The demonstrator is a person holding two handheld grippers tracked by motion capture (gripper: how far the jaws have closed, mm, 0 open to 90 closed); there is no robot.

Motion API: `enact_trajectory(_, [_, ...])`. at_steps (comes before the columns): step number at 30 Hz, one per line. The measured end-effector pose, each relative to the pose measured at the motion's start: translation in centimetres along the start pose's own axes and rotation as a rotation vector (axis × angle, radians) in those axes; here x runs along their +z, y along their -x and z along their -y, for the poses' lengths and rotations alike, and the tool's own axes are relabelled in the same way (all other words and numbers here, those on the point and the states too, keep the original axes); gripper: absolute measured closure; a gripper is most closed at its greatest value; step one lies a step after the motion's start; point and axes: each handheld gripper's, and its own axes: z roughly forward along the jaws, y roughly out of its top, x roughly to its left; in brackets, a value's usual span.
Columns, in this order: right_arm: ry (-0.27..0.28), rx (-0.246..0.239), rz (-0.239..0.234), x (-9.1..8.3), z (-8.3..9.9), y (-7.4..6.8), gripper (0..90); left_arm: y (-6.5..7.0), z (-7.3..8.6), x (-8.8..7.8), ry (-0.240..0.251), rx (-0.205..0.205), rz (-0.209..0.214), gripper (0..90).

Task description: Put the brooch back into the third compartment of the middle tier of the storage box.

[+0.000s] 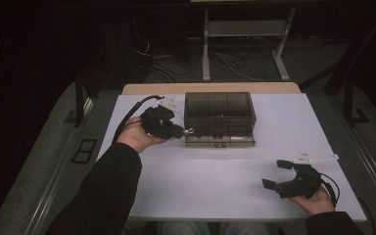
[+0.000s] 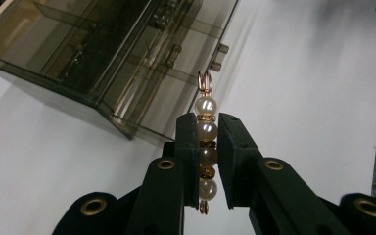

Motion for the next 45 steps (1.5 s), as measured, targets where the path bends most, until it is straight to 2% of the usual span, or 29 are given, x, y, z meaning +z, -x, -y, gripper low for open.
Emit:
enact_trajectory(2, [0.001,0.000,-0.001,0.0,0.0,0.0,0.7,-0.1,-0.3,0.1,0.000,0.011,0.005,79.0])
enact_trajectory(4, [0.001,-0.001,-0.001,0.0,0.0,0.0,0.7,0.0,-0.6,0.4,0.010,0.001,0.009,79.0])
enact_trajectory(7, [0.001,-0.002,-0.002,0.0,0.0,0.0,0.7,-0.1,-1.0,0.6,0.000,0.021,0.012,79.0])
enact_trajectory(8, [0.002,-0.005,0.000,0.0,0.0,0.0,0.7,0.0,-1.2,0.8,0.014,0.009,0.013,79.0])
enact_trajectory(15, [0.004,-0.011,0.000,0.1,0.0,0.0,0.7,0.2,-2.2,1.9,0.011,0.033,0.027,79.0])
enact_trajectory(16, [0.003,-0.010,-0.001,0.1,0.0,0.0,0.7,0.2,-2.4,2.1,0.020,0.024,0.026,79.0])
enact_trajectory(22, [0.000,-0.005,-0.002,0.0,0.0,0.0,0.7,0.1,-3.3,2.6,0.026,0.032,0.029,79.0])
enact_trajectory(23, [0.000,-0.003,-0.003,0.0,0.0,-0.1,0.7,0.0,-3.5,2.5,0.016,0.045,0.030,79.0])
enact_trajectory(24, [0.000,-0.003,-0.003,0.0,0.0,0.0,0.7,0.0,-3.6,2.7,0.026,0.034,0.030,79.0])
enact_trajectory(28, [0.000,-0.004,-0.004,0.0,0.0,0.0,0.7,-0.1,-4.1,3.0,0.037,0.035,0.039,79.0])
enact_trajectory(33, [0.001,0.002,-0.004,-0.1,0.0,-0.1,0.7,-0.1,-4.9,3.6,0.033,0.043,0.045,79.0])
enact_trajectory(43, [-0.002,-0.013,-0.009,0.1,0.0,-0.1,0.7,0.2,-6.5,5.5,0.040,0.063,0.075,79.0])
enact_trajectory(45, [-0.003,-0.013,-0.009,0.1,0.0,-0.1,0.7,0.2,-6.8,5.9,0.028,0.075,0.080,79.0])
